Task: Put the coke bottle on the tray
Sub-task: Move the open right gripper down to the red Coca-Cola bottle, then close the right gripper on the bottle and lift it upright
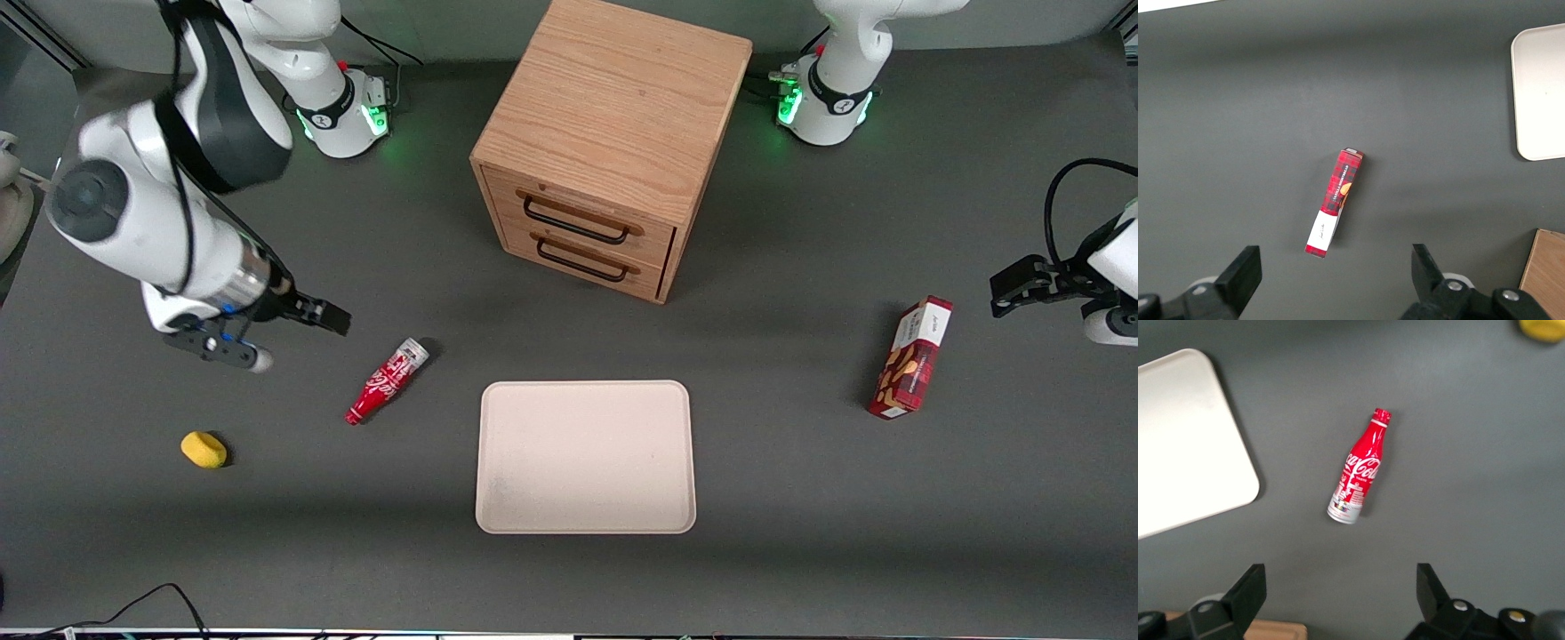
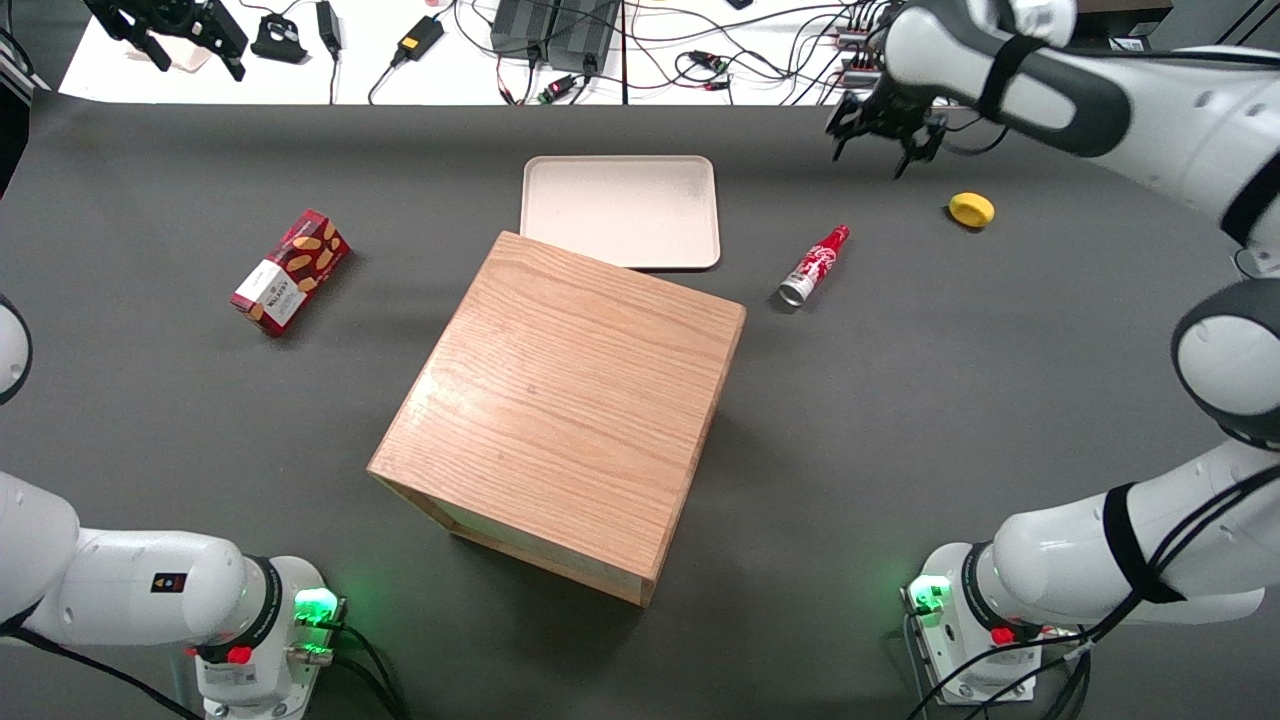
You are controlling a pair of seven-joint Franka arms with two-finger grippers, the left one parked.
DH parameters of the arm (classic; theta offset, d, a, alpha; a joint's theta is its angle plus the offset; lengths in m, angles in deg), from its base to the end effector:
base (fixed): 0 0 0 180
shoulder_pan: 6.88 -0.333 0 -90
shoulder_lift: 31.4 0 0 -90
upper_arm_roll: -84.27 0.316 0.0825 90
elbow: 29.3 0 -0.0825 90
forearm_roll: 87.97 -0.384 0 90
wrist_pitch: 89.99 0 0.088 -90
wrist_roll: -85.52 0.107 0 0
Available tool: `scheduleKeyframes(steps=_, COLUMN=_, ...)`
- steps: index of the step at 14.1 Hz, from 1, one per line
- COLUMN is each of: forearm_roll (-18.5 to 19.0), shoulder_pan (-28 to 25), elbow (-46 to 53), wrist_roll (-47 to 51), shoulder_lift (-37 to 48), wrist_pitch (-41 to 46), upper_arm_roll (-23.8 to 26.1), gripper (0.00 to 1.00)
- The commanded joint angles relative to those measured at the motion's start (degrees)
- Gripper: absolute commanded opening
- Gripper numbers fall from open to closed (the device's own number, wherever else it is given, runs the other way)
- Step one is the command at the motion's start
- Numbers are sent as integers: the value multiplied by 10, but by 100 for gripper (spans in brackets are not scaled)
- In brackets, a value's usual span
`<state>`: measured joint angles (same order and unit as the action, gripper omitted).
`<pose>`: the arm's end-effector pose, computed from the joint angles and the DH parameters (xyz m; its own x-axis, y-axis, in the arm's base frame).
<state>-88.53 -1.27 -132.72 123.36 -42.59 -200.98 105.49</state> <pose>0.5860 0.1527 0.4374 0.9194 -0.3833 -0.0883 -0.3872 -0.9215 -0.0316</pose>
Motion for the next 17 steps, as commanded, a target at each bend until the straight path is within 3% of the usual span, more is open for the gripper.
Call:
scheduleKeyframes(steps=1, forearm_roll=2, shoulder_pan=-8, elbow=-25, wrist_roll=105, shoulder_lift=-44, wrist_pitch=-61, upper_arm_roll=-3, gripper=100)
scheduleKeyframes(steps=9, forearm_roll=19, shoulder_pan=-14, elbow=-60, wrist_roll=262, shoulder_lift=-167, wrist_pitch=-195, upper_arm_roll=-6, gripper=100)
scheduleKeyframes(steps=17, forearm_roll=95, shoulder_pan=-17, elbow=-77, wrist_roll=313, shoulder_lift=-217, wrist_pitch=-232, upper_arm_roll=-11, gripper=100)
